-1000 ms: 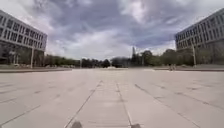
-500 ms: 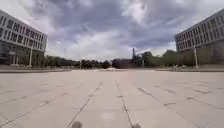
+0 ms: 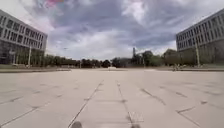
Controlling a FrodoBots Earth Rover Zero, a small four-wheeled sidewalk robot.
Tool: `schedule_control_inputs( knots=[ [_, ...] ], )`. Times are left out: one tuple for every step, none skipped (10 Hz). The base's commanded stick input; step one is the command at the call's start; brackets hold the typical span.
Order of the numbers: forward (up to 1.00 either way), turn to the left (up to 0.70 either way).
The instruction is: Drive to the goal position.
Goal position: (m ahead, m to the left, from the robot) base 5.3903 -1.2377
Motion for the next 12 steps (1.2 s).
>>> schedule_control_inputs(
  knots=[
    [0.70, 0.00],
    [0.70, 0.00],
    [0.70, 0.00],
    [0.70, 0.00],
    [0.70, 0.00],
    [0.70, 0.00],
    [0.70, 0.00],
    [0.70, 0.00],
    [0.70, 0.00],
    [0.70, 0.00],
    [0.70, 0.00],
    [0.70, 0.00]
  ],
)
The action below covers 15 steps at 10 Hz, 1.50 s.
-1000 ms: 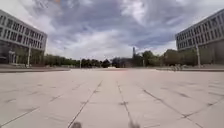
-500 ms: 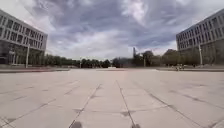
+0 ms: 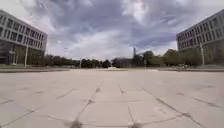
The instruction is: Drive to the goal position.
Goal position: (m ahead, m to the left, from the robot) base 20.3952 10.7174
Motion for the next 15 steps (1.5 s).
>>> schedule_control_inputs(
  knots=[
    [0.70, 0.00],
    [0.70, 0.00],
    [0.70, 0.00],
    [0.70, 0.00],
    [0.70, 0.00],
    [0.70, 0.00],
    [0.70, 0.00],
    [0.70, 0.00],
    [0.70, 0.00],
    [0.70, 0.00],
    [0.70, 0.00],
    [0.70, 0.00],
    [0.70, 0.00],
    [0.70, 0.00],
    [0.70, 0.00]
  ],
)
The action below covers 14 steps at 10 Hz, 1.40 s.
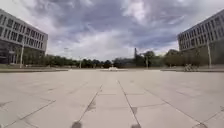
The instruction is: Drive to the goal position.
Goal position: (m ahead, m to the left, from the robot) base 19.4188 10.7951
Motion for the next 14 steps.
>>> schedule_control_inputs(
  knots=[
    [0.70, 0.00],
    [0.70, 0.00],
    [0.70, 0.00],
    [0.70, 0.00],
    [0.70, 0.00],
    [0.70, 0.00],
    [0.70, 0.00],
    [0.70, 0.00],
    [0.70, 0.00],
    [0.70, 0.00],
    [0.70, 0.00],
    [0.70, 0.00],
    [0.70, 0.00],
    [0.70, 0.00]
  ],
)
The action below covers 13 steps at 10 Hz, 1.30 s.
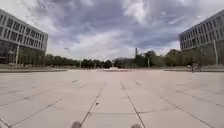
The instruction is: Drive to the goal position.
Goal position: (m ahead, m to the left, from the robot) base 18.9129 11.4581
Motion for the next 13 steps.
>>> schedule_control_inputs(
  knots=[
    [0.70, 0.00],
    [0.70, 0.00],
    [0.70, 0.00],
    [0.70, 0.00],
    [0.70, 0.00],
    [0.70, 0.00],
    [0.70, 0.00],
    [0.70, 0.00],
    [0.70, 0.00],
    [0.70, 0.00],
    [0.70, 0.00],
    [0.70, 0.00],
    [0.70, 0.00]
  ],
)
